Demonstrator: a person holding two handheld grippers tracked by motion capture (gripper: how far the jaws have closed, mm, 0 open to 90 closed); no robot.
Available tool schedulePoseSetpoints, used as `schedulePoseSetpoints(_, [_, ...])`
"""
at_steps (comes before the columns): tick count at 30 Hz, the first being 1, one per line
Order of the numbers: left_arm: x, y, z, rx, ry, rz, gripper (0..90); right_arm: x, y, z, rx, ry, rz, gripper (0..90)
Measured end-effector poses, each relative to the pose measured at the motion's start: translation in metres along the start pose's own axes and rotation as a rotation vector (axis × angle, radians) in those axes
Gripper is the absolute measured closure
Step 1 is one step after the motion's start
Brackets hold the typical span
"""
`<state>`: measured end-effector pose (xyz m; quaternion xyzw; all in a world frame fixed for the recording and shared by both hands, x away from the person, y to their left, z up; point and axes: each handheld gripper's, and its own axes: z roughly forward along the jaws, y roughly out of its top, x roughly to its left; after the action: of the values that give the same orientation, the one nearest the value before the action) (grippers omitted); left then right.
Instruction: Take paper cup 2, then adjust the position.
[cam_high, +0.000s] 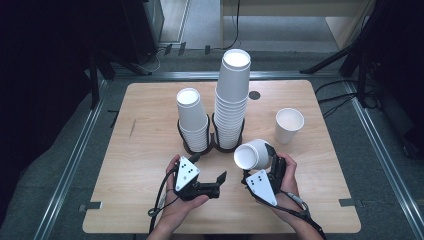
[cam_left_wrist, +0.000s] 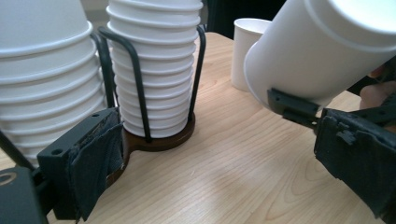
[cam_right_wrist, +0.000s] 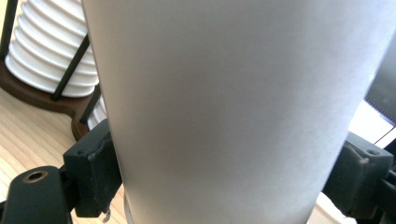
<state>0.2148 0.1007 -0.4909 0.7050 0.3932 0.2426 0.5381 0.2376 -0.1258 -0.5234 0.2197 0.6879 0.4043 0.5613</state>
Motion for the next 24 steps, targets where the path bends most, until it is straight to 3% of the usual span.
schedulePoseSetpoints(11, [-0.0037,0.0009,-0.0002,0.012,-0.038,0.014,1.6,0.0029,0.0025,0.0007,-0.009,-0.003,-0.039,11.9])
schedulePoseSetpoints(17, [-0.0066,0.0011,0.0004,0.012,-0.049,0.019,1.6,0.003,0.0048,0.0025,0.004,-0.046,0.017,11.3])
schedulePoseSetpoints(24, [-0.0047,0.0005,0.0006,0.013,-0.056,0.012,1.6,0.0036,0.005,-0.0006,-0.043,-0.018,-0.033,13.7])
